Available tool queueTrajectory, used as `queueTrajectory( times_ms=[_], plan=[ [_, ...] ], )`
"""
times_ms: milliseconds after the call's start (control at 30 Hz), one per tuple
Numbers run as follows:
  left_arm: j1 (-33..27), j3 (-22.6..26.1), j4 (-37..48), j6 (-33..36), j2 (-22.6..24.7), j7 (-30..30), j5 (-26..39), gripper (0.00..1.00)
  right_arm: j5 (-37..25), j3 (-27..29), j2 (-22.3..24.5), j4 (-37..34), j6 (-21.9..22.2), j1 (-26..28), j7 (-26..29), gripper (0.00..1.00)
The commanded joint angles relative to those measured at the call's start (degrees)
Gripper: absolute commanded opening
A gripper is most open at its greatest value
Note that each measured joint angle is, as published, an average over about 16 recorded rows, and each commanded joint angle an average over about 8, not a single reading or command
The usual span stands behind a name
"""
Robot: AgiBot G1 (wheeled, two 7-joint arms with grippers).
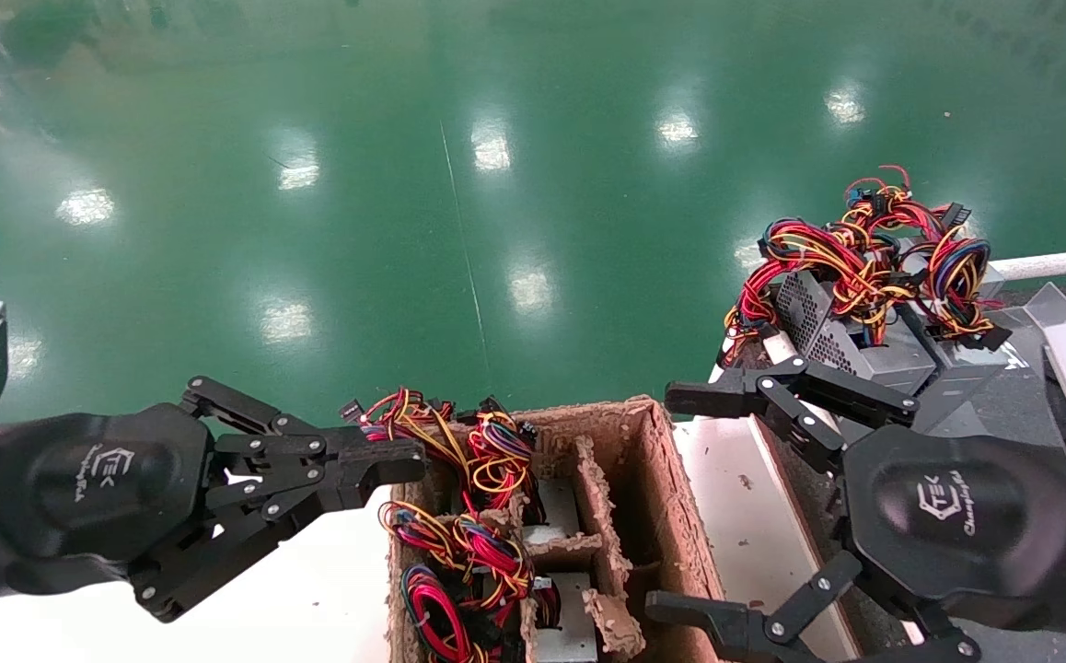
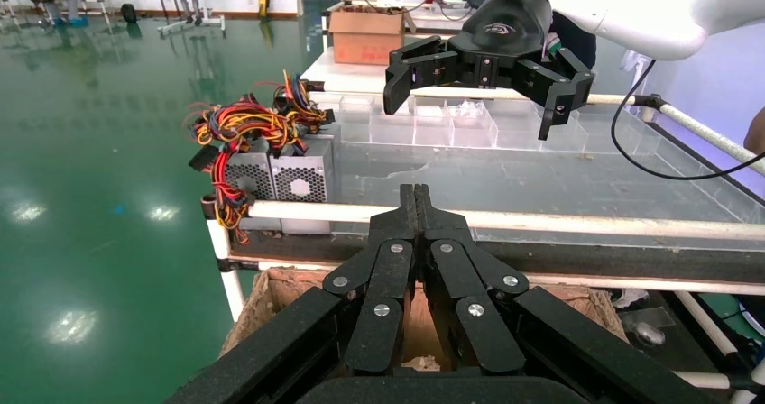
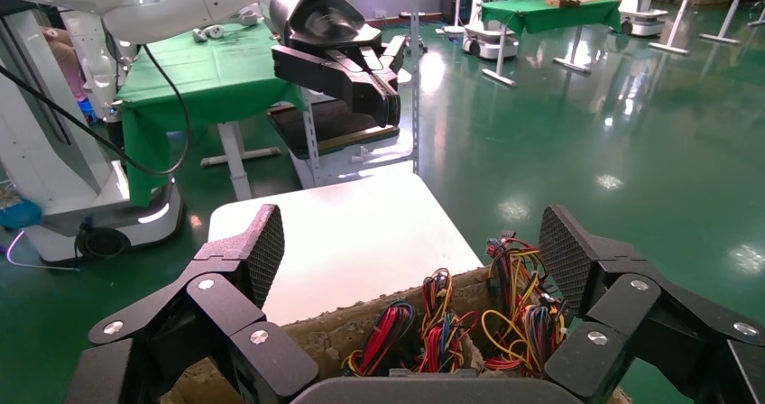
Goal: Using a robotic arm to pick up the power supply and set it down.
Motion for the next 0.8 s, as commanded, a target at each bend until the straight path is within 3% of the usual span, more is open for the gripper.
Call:
queueTrajectory(
  times_ms=[33,433,733,800],
  plan=[
    [0.0,0.0,0.0,0.0,0.0,0.0,0.0,1.00,0.0,0.0,0.0,0.0,0.0,0.0,0.0,1.00],
    [0.0,0.0,0.0,0.0,0.0,0.0,0.0,1.00,-1.8,-0.7,-0.1,-0.1,1.2,-0.3,0.3,1.00],
    [0.0,0.0,0.0,0.0,0.0,0.0,0.0,1.00,-12.2,-5.9,-2.7,2.3,6.0,1.4,4.4,1.00],
    [0.0,0.0,0.0,0.0,0.0,0.0,0.0,1.00,-14.3,-7.4,-4.0,2.3,6.6,1.8,5.6,0.80]
  ],
)
